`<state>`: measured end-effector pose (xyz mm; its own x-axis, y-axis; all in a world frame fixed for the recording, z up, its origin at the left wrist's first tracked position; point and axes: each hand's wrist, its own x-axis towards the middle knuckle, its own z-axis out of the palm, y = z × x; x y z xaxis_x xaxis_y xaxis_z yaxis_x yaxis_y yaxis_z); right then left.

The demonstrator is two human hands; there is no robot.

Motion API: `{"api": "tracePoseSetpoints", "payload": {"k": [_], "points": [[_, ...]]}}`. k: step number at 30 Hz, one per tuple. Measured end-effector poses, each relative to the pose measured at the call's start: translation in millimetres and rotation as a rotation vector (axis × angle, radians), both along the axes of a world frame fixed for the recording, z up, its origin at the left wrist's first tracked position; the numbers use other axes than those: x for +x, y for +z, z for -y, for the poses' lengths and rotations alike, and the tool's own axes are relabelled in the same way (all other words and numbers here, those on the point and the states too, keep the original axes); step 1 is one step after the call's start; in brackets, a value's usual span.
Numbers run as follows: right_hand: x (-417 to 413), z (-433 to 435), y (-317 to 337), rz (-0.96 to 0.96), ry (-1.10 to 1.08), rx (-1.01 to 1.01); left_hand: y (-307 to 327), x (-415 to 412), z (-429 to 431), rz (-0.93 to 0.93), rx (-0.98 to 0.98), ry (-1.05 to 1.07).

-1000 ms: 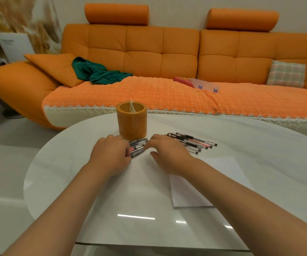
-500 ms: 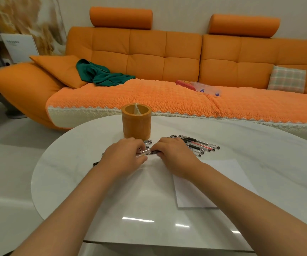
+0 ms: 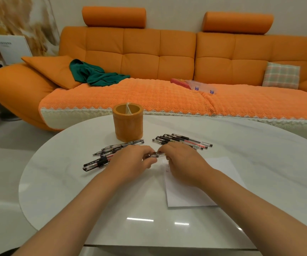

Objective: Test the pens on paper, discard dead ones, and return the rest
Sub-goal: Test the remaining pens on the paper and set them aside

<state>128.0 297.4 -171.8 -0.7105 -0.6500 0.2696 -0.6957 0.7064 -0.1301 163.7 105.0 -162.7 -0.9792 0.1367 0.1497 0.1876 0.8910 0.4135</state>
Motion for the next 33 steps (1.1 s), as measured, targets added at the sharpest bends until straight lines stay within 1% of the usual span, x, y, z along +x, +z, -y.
{"api": "tracePoseSetpoints", "payload": {"k": [3,5,8,14,19,22,27,30,31,33], "points": [[0.8,-7.2,2.9,-0.099,-0.031,-0.023,-2.9,-1.2,-3.4,-0.024,-0.016,-0.047],[0.4,-12.4,6.0,-0.091,-0.083,-0.024,-6.9,-4.4,-2.8,-0.012,-0.023,-0.080],[0.2,-15.9,5.3,-0.118,-0.137,0.047,-14.5,-8.5,-4.2,-0.010,-0.036,-0.106],[-2.2,-19.5,-8.3,-0.201,-0.149,0.013,-23.8,-15.8,-14.9,-0.042,-0.025,-0.140],[-8.1,-24.6,-7.1,-0.174,-0.116,-0.024,-28.1,-21.7,-22.4,-0.058,-0.008,-0.121],[-9.7,-29.1,-5.8,-0.187,-0.080,-0.053,-29.4,-25.3,-25.2,-0.062,-0.065,-0.094],[-19.6,-36.1,-12.9,-0.170,-0.012,-0.256,-28.0,-28.3,-25.5,-0.013,-0.084,-0.075],[-19.2,-38.5,-5.5,-0.113,-0.031,-0.509,-26.4,-30.5,-22.9,0.017,-0.058,-0.088],[-19.2,-39.7,-3.8,-0.074,-0.059,-0.603,-25.4,-31.6,-22.3,0.030,-0.052,-0.092],[-18.8,-41.2,-1.2,0.013,-0.113,-0.727,-23.4,-33.7,-20.9,0.062,-0.045,-0.097]]}}
